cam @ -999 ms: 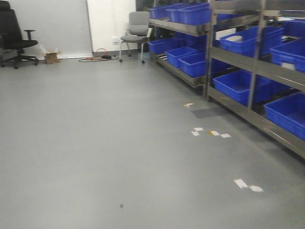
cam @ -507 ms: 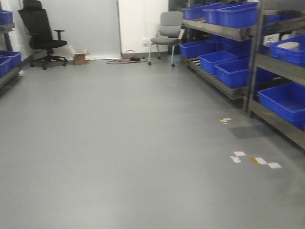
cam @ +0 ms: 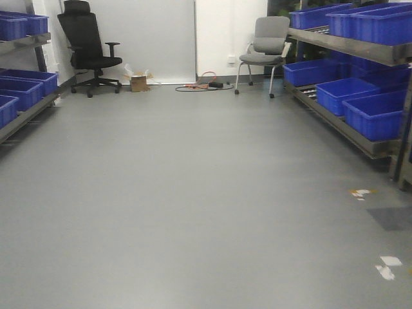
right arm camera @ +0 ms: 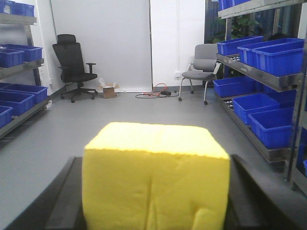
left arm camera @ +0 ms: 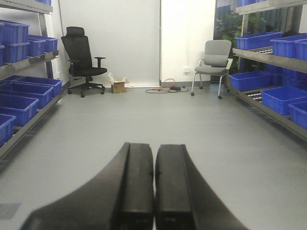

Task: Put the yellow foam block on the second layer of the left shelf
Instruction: 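Drive the base up to the shelf of blue bins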

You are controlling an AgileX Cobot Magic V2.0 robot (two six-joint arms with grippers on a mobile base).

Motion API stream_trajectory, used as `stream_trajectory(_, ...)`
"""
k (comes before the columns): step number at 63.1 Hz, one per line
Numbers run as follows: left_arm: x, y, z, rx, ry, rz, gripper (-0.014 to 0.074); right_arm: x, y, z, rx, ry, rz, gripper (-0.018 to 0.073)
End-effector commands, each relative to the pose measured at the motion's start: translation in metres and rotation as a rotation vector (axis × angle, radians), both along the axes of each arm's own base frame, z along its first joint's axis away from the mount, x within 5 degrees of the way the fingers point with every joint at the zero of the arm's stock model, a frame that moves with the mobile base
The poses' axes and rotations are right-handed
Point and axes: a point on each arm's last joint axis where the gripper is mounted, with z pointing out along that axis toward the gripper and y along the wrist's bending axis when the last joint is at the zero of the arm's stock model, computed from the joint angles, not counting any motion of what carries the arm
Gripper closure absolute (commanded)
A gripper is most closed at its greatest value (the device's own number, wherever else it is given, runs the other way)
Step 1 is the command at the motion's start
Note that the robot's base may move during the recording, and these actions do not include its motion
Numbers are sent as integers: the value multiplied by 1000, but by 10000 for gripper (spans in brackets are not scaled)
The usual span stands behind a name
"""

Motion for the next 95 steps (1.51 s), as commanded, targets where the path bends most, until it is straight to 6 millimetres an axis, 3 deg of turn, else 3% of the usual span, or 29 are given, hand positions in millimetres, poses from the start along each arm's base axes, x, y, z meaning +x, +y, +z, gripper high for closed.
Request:
stream_trajectory(1,-1,0,0,-12,-74,-8,472,-2,-1,17,-3,-111,-12,62)
stream_trajectory(95,-1,0,0,-12,-73,-10,472,-2,-1,17,-3,-111,-12,62)
